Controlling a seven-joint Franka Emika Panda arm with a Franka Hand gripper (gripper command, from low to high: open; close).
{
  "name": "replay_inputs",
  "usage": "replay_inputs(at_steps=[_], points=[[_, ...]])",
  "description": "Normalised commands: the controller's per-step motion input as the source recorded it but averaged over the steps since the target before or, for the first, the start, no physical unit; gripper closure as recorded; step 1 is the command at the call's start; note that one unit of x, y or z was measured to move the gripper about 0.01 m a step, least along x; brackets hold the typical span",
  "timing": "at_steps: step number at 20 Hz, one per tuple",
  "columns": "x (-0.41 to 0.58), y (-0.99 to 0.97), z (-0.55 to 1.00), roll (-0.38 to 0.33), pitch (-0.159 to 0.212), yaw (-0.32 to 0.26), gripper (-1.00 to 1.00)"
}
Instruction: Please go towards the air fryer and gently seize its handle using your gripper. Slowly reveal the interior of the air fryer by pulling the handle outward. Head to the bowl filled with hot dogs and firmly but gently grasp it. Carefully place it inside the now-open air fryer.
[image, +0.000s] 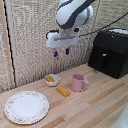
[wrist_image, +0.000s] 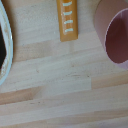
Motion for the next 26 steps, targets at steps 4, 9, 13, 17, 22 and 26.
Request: replay_inputs(at_steps=[4, 9, 13, 17, 22, 26], points=[[0.019, -0.01, 0.00, -0.024, 0.000, -0.375, -1.00], [0.027, -0.01, 0.00, -0.015, 0.000, -0.375, -1.00], [0.063, -0.02, 0.00, -0.024, -0.013, -0.375, -1.00], [0.096, 0.00, 0.00, -0.162, -0.073, -0.308, -1.00], [0.000, 0.00, 0.00, -0.320, -0.072, -0.180, -1.00], [-0.021, 0.02, 0.00, -0.375, -0.092, -0.077, -1.00]])
